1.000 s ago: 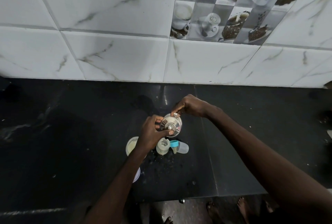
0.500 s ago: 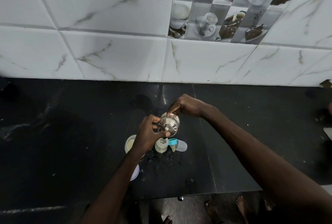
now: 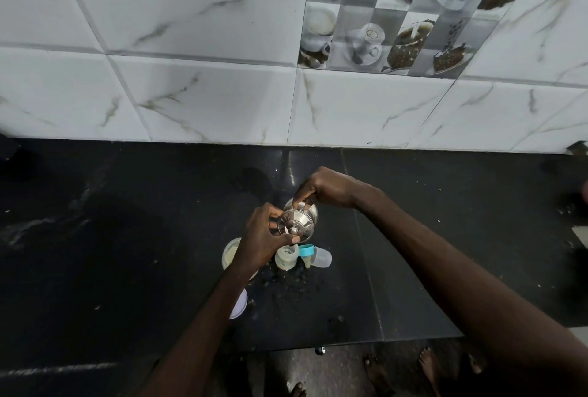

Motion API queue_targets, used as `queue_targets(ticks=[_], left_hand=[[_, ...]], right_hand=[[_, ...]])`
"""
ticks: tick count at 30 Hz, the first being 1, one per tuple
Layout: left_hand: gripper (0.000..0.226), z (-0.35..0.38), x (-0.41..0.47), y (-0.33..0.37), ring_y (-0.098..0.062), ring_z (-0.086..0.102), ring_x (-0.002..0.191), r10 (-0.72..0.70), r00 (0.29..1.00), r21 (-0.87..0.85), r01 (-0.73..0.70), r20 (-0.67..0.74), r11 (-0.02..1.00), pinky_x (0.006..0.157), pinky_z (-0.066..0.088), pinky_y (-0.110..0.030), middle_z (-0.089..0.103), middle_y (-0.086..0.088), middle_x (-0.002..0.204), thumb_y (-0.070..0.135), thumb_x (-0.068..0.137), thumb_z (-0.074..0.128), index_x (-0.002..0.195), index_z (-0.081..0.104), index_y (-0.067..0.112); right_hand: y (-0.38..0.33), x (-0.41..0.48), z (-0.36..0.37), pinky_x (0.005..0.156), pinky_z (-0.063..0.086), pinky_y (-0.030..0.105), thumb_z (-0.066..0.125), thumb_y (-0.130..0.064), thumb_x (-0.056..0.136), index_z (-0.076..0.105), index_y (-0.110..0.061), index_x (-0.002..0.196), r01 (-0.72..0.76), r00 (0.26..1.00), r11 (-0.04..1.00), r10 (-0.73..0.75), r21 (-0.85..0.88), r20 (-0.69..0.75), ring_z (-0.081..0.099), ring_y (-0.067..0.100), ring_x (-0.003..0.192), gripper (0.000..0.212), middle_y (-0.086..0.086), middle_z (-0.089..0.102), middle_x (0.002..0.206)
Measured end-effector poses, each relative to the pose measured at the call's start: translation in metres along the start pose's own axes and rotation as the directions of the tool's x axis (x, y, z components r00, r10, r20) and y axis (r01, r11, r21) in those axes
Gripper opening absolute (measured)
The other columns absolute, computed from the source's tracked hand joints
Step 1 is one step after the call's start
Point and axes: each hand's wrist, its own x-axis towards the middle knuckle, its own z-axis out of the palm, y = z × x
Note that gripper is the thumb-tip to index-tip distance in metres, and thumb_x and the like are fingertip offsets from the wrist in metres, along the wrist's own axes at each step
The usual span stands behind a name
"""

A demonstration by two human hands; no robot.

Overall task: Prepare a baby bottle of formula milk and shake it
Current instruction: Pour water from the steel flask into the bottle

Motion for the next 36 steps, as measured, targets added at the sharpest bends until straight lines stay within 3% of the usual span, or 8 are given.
queue_targets(ticks=[7,12,24,36], left_hand=[[0.059,-0.001,0.003,-0.004,-0.008,0.068,0.098,0.012,1.0,0.017,-0.012,0.023,1.0,0.077,0.058,-0.023,0.06,0.004,0.117,0.026,0.062,0.097,0.105,0.056,0.028],[0.062,-0.002,0.005,-0.009,-0.011,0.068,0.101,0.01,0.999,0.007,-0.01,0.036,1.0,0.082,0.063,-0.033,0.06,0.004,0.12,0.028,0.061,0.097,0.106,0.055,0.027],[0.063,-0.004,0.007,-0.013,-0.01,0.069,0.099,0.023,0.999,0.009,-0.023,0.045,1.0,0.08,0.064,-0.033,0.061,0.001,0.118,0.024,0.059,0.098,0.103,0.053,0.026],[0.062,-0.003,0.006,-0.012,-0.011,0.07,0.099,0.018,0.998,-0.027,-0.017,0.052,0.999,0.073,0.061,-0.021,0.061,-0.003,0.119,0.017,0.06,0.098,0.103,0.053,0.022]], right_hand=[[-0.004,0.002,-0.003,0.086,0.061,0.03,0.077,0.0,0.083,0.08,-0.016,0.112,-0.002,1.0,0.999,0.003,-0.039,0.02,0.075,0.014,0.101,0.033,0.002,0.078,0.112],[-0.007,0.002,-0.004,0.086,0.061,0.031,0.077,0.001,0.082,0.08,-0.018,0.113,-0.008,0.999,0.999,0.01,-0.047,0.043,0.074,0.012,0.102,0.036,-0.001,0.078,0.112],[-0.019,0.01,-0.01,0.077,0.061,0.038,0.077,0.0,0.082,0.081,-0.022,0.111,-0.004,0.995,0.992,0.016,-0.126,0.095,0.075,0.015,0.092,0.035,-0.001,0.079,0.104],[-0.029,0.01,-0.015,0.08,0.061,0.037,0.076,0.002,0.082,0.081,-0.018,0.11,0.018,0.993,0.99,-0.002,-0.14,0.115,0.076,0.016,0.094,0.034,0.002,0.079,0.107]])
